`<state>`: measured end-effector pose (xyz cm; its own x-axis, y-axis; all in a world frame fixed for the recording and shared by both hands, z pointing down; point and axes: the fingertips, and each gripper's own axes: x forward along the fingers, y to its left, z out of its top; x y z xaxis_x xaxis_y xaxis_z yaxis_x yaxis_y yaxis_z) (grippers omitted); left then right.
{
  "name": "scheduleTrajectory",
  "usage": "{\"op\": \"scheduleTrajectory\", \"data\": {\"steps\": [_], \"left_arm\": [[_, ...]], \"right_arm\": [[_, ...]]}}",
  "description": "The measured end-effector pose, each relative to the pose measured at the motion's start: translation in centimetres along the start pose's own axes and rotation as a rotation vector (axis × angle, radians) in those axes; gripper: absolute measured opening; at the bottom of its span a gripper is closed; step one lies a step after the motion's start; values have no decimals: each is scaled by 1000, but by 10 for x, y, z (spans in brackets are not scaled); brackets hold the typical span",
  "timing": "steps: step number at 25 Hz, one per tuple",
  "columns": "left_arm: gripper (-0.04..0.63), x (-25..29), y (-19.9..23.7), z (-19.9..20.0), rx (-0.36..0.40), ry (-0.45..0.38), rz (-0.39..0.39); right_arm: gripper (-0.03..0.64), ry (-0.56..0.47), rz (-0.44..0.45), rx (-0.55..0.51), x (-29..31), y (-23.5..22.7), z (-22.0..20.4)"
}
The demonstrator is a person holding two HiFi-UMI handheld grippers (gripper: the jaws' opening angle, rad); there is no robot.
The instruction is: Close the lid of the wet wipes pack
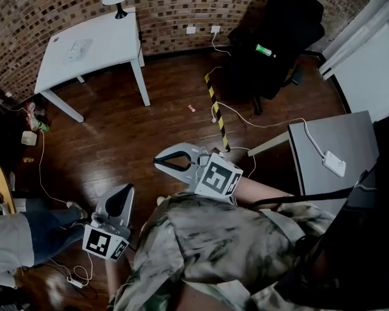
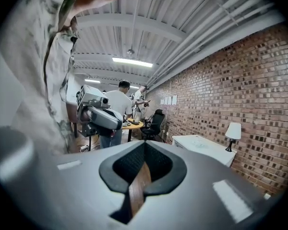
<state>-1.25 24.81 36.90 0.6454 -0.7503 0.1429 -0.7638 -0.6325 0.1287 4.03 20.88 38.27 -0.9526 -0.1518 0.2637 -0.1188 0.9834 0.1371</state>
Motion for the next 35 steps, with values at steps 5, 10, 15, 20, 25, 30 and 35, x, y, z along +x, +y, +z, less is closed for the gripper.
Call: {"op": "scheduleTrajectory", "data": {"steps": [5,10,15,20,25,30,35], "left_arm": [[2,43,-45,11,23,-20,-10],[2,60,-90,-6,8,-16,11],[2,66,-120,-8,5,-4,31],[2,65,-140,-11,-6,1,49],[2,67,-155,-18,-20,2,62],[2,70,-169,-21,-20,1,72],[2,70,-174,-19,-15,11,80]], "right_arm": [[3,-3,8,-6,-53,-8,-16],[2,-19,27,-7,-90,4,-35],[3,-27,62,-21,-117,16,-41],[3,-26,84,-21,-136,28,-39],[2,-28,108,-32,-150,42,-43],[2,-31,115,-48,-164,47,-47],[2,-21,113,-40,-171,48,-44]]}}
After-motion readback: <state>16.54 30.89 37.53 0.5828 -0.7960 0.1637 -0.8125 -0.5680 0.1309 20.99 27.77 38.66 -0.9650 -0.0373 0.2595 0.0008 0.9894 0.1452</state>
